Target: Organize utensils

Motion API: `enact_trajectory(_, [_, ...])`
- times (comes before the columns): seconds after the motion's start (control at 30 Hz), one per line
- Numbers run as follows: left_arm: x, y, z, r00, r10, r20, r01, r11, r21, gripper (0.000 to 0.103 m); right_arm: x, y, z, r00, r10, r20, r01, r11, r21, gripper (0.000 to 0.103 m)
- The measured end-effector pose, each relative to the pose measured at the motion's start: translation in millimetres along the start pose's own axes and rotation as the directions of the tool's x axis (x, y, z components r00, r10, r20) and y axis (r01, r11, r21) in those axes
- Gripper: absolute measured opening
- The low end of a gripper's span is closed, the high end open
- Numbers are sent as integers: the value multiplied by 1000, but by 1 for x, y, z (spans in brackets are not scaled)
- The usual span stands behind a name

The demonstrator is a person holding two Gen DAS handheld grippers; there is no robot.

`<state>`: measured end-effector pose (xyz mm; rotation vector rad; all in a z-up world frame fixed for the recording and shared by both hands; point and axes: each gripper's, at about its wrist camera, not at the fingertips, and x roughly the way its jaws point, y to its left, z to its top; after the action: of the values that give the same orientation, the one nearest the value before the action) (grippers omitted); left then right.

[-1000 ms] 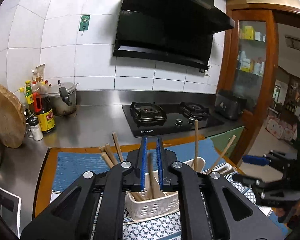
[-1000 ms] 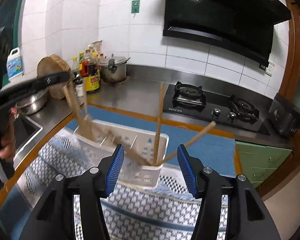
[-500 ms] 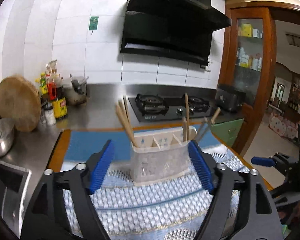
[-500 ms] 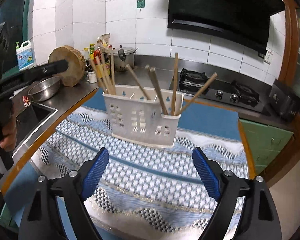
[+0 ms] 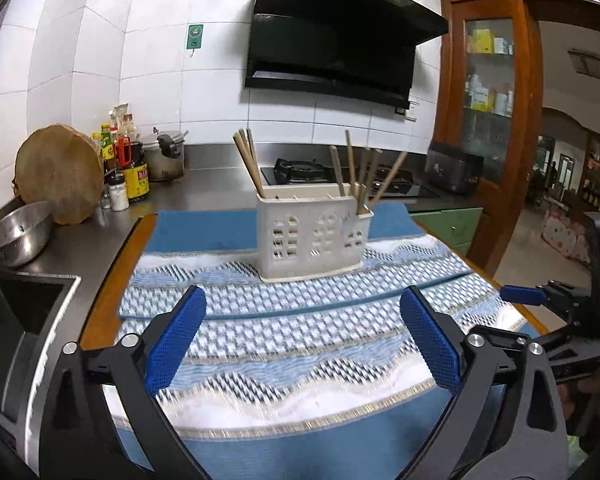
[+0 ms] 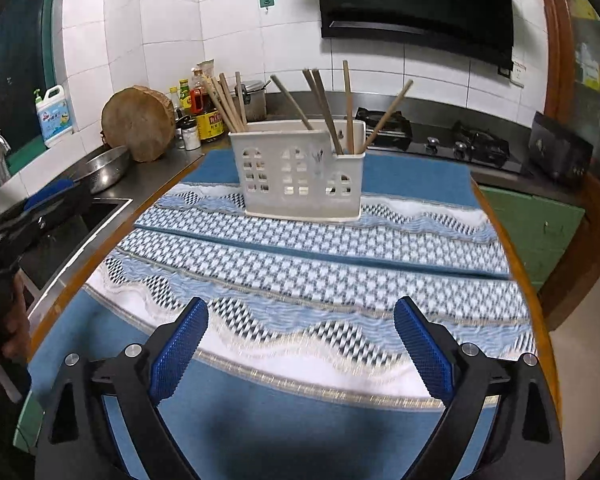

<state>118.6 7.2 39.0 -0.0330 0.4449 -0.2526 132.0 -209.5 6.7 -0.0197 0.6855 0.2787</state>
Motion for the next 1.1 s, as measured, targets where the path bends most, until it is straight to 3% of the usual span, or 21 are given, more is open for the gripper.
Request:
enact_trajectory(0.17, [-12, -9, -24, 1000, 16, -17, -16, 1000, 3, 97, -10, 11, -23, 999, -48, 1, 48, 999, -22, 92])
enact_trajectory(0.4, [-27, -9, -47, 999, 15, -52, -17, 999, -42, 97, -23, 19, -43, 999, -50, -5, 50, 999, -1, 93])
enact_trajectory(0.73, [-56, -2, -61, 992, 120, -38, -121, 993, -12, 97, -44, 29, -53, 994, -109, 23, 109, 994, -13, 95])
enact_trajectory(1.1, [-66, -6, -67, 991, 119, -56, -118, 993, 6, 97, -55, 29, -60, 994, -102, 35, 101, 995, 25, 95])
